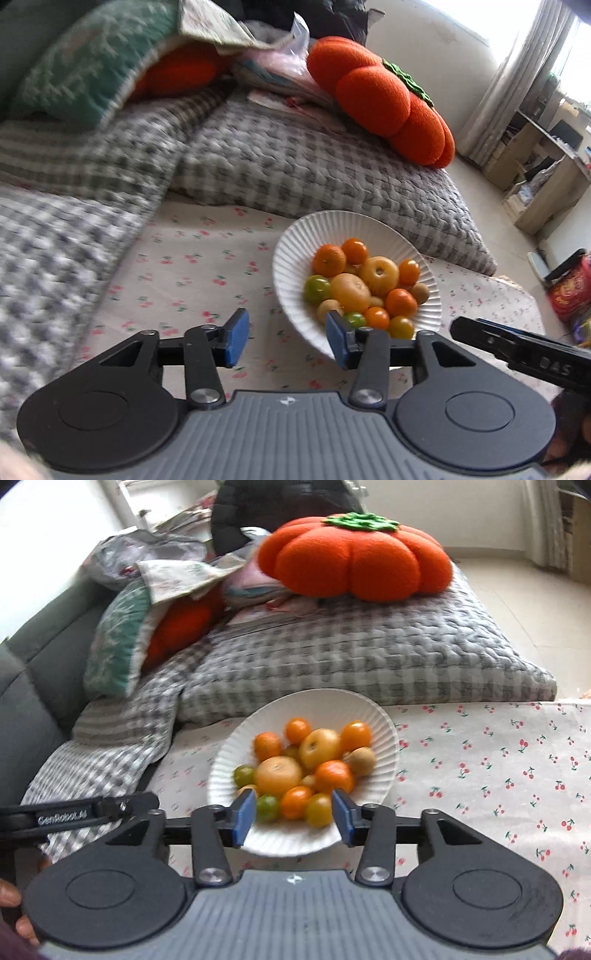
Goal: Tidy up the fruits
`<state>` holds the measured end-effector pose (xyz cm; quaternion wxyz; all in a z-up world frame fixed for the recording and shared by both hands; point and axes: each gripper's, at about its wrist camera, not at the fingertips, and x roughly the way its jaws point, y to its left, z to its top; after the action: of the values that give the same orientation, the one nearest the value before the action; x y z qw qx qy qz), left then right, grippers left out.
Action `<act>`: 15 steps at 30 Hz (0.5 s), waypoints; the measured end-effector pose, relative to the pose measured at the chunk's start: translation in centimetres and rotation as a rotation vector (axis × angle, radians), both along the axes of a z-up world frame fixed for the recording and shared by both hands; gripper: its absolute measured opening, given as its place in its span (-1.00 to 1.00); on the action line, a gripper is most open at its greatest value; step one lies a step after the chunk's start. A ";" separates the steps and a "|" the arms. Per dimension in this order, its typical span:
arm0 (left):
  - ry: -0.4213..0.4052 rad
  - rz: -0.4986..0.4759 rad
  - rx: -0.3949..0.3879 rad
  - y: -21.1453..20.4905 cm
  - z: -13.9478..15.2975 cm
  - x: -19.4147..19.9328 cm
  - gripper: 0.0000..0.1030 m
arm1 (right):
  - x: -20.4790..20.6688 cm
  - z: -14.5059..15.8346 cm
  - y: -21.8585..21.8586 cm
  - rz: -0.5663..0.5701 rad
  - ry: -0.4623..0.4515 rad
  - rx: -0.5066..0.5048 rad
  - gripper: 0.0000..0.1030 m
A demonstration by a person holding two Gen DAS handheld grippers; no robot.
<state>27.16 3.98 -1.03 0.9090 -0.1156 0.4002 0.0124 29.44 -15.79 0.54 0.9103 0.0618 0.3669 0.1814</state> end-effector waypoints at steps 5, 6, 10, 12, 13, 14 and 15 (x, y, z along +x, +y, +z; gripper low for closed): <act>-0.034 0.002 0.065 -0.5 1.5 -3.5 0.20 | -3.5 1.1 1.4 0.034 -0.026 -0.050 0.05; -0.037 0.006 0.072 -0.6 1.6 -4.2 0.23 | -4.3 1.3 1.6 0.033 -0.038 -0.068 0.13; -0.041 0.020 0.091 -0.8 1.8 -6.5 0.40 | -7.4 2.0 2.1 0.023 -0.093 -0.112 0.42; -0.053 0.007 0.108 -1.2 2.0 -7.7 0.53 | -8.6 2.3 2.1 0.020 -0.111 -0.117 0.52; -0.060 0.001 0.121 -1.4 2.1 -8.2 0.56 | -9.2 2.4 2.2 0.022 -0.121 -0.119 0.55; -0.069 -0.003 0.135 -1.6 2.2 -8.8 0.59 | -9.7 2.5 2.3 0.024 -0.131 -0.122 0.63; -0.076 -0.004 0.146 -1.7 2.2 -9.3 0.61 | -10.2 2.5 2.2 0.019 -0.137 -0.123 0.71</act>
<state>17.90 2.30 1.16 0.9296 -0.0488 0.3636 0.0353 19.19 -13.55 3.05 0.9336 -0.0104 0.3146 0.1712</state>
